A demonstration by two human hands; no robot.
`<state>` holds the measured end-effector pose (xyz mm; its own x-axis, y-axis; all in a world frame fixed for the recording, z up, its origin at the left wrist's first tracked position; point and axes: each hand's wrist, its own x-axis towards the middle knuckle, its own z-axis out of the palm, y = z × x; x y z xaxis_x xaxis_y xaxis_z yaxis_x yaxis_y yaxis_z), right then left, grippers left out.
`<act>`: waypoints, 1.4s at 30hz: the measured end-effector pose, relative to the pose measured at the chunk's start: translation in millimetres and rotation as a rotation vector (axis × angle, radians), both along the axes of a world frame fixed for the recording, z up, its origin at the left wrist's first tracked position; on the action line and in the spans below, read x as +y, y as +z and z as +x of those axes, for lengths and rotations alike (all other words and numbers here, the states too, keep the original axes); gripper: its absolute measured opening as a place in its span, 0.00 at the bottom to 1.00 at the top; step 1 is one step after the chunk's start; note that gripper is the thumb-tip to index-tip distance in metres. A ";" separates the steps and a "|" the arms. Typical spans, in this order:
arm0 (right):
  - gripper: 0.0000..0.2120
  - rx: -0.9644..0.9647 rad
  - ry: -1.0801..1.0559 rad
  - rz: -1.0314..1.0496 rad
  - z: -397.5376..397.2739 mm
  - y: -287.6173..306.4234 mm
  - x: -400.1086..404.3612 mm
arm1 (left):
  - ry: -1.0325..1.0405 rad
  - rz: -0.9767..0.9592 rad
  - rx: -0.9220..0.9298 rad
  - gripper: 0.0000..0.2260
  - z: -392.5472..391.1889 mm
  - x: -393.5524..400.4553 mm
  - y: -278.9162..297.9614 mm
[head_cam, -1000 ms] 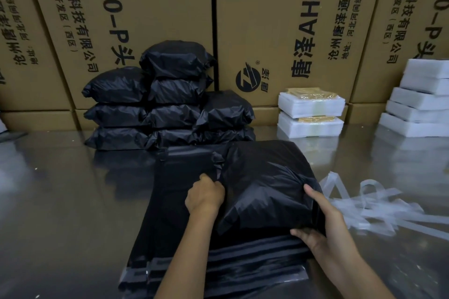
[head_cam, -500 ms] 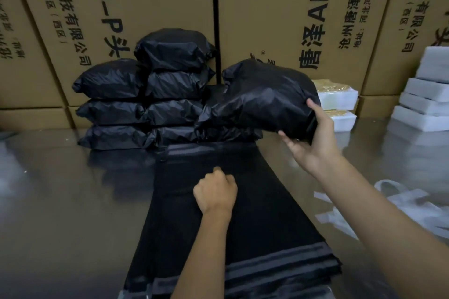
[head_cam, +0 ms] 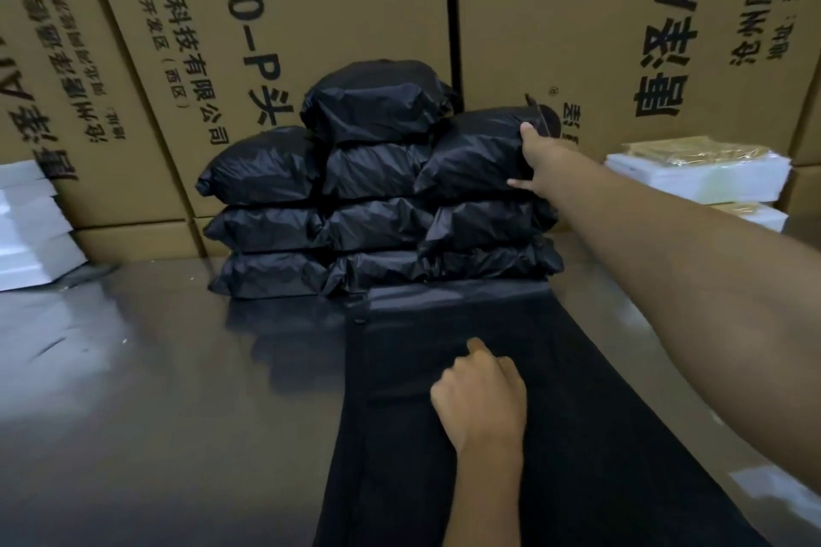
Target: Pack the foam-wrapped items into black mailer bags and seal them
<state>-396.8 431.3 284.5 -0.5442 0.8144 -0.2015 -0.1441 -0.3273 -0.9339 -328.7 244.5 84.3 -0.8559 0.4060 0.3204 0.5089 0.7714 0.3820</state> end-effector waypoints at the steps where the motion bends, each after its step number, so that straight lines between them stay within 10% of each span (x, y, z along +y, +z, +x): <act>1: 0.36 -0.013 -0.088 0.029 -6.7 -3.7 3.6 | -0.006 0.009 -0.003 0.08 0.2 0.4 0.2; 9: 0.35 -0.265 -0.225 0.315 -14.6 -7.2 11.3 | -0.026 0.007 0.014 0.08 1.5 1.1 0.0; 13: 0.22 -0.822 -0.480 1.358 6.2 -27.6 4.5 | -0.026 0.005 0.026 0.08 1.6 1.1 -0.1; 16: 0.18 -0.767 -0.331 2.032 18.0 -38.7 -9.7 | -0.019 -0.006 0.040 0.08 2.1 1.8 0.4; 24: 0.47 -0.954 0.079 1.636 5.8 -82.4 -20.7 | 0.009 -0.036 0.050 0.10 2.6 2.2 -1.5; 42: 0.38 -1.312 0.494 1.585 60.6 -93.2 -41.3 | 0.002 -0.009 0.032 0.10 -2.0 -1.1 1.3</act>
<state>-336.2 390.0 191.3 -0.8650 0.5017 -0.0026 0.4953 0.8548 0.1550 -330.8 243.4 85.6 -0.8462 0.4072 0.3436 0.5190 0.7758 0.3588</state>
